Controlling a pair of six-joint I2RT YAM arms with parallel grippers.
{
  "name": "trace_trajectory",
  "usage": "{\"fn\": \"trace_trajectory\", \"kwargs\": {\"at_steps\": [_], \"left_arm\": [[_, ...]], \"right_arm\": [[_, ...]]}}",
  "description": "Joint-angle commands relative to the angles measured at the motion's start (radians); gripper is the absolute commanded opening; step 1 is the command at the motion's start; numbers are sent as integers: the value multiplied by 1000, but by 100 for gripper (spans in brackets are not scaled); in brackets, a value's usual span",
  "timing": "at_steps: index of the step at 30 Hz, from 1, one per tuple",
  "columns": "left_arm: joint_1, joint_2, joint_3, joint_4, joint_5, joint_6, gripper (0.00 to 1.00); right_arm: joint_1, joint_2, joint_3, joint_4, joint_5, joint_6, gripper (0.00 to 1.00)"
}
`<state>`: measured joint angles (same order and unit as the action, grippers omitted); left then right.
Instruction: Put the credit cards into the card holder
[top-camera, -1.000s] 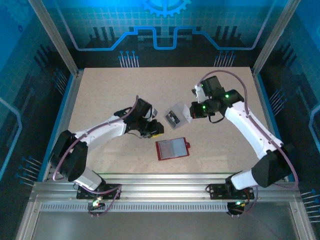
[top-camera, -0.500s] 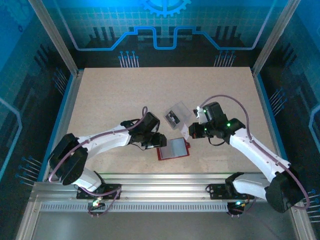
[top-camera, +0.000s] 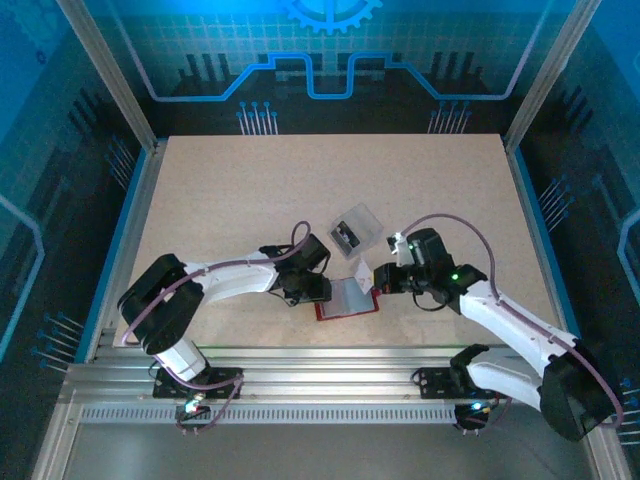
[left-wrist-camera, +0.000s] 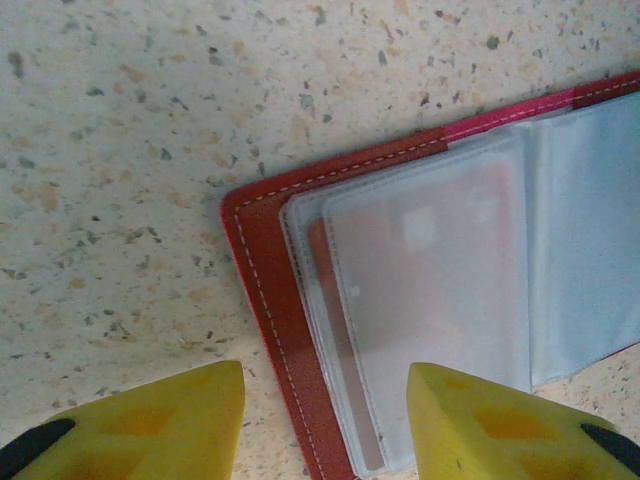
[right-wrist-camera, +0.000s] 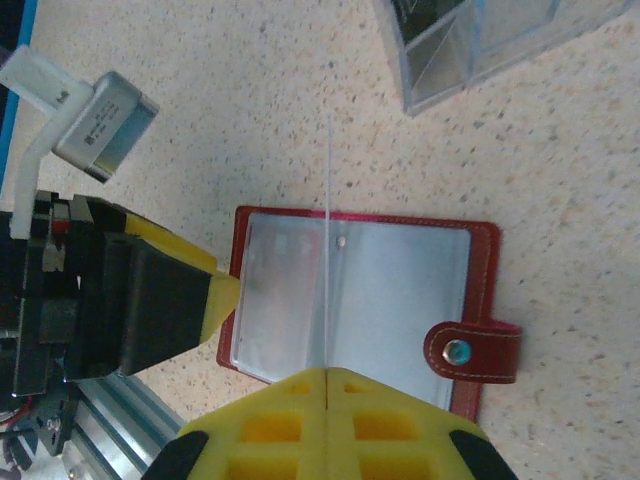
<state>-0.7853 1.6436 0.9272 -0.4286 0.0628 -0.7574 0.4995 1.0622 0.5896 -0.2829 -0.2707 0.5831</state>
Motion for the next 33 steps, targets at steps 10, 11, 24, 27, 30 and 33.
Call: {"fn": "trace_trajectory", "kwargs": {"at_steps": [10,11,24,27,30,33], "left_arm": [[-14,92,6,30,-70,-19,41],[-15,95,2,31,-75,-21,39],[-28,98,-39,45,-58,-51,31],[-31,92,-52,44,-55,-62,30],[-33,76,-75,53,-55,-79,29],[-34,63,-93,61,-58,-96,29]], "right_arm": [[53,4,-143,298,1,106,0],[52,2,-164,332,9,121,0],[133,-79,-365,634,155,290,0],[140,-148,-391,614,199,313,0],[144,-179,-413,603,234,325,0],[149,-151,-424,649,226,338,0]]}}
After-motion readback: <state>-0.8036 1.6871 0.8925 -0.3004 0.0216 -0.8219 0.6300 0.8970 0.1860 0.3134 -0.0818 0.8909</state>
